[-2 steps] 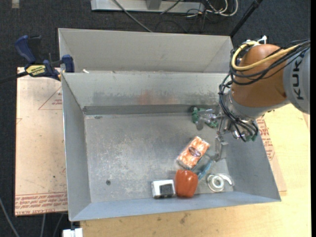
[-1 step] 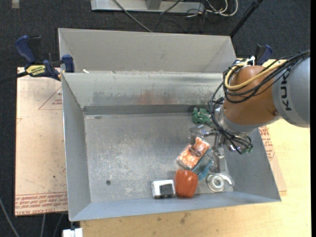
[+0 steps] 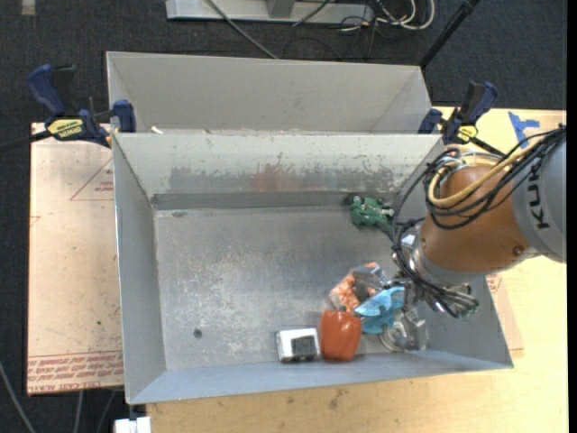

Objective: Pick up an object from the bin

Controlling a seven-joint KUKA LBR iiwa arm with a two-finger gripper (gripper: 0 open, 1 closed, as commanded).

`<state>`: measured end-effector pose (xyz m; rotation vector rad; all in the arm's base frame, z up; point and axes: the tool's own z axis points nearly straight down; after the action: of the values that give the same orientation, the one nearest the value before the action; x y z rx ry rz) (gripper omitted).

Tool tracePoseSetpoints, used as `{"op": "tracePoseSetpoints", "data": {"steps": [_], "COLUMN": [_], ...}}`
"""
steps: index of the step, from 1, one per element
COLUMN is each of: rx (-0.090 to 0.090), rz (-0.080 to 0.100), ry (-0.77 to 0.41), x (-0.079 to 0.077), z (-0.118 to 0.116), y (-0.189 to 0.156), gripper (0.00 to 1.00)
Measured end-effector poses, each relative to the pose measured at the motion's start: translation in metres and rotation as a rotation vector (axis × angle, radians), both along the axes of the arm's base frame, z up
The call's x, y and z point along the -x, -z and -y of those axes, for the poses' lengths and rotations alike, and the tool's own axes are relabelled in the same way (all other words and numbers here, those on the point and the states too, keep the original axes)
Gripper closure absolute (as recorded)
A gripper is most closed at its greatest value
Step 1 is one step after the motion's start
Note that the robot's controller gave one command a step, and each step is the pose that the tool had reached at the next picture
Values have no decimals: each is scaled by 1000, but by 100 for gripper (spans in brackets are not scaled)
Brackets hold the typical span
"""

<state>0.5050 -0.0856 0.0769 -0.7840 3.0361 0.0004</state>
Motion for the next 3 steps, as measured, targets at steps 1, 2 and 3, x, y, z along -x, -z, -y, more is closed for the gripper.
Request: {"op": "tracePoseSetpoints", "data": {"steps": [1,2,3], "rx": [-2,-2,0], "rz": [-1,-1,-3], "ry": [347,347,-93], "x": [-66,-66,-76], "z": [-1,-1,-1], "y": [2,2,-34], "gripper": [100,100,100]}}
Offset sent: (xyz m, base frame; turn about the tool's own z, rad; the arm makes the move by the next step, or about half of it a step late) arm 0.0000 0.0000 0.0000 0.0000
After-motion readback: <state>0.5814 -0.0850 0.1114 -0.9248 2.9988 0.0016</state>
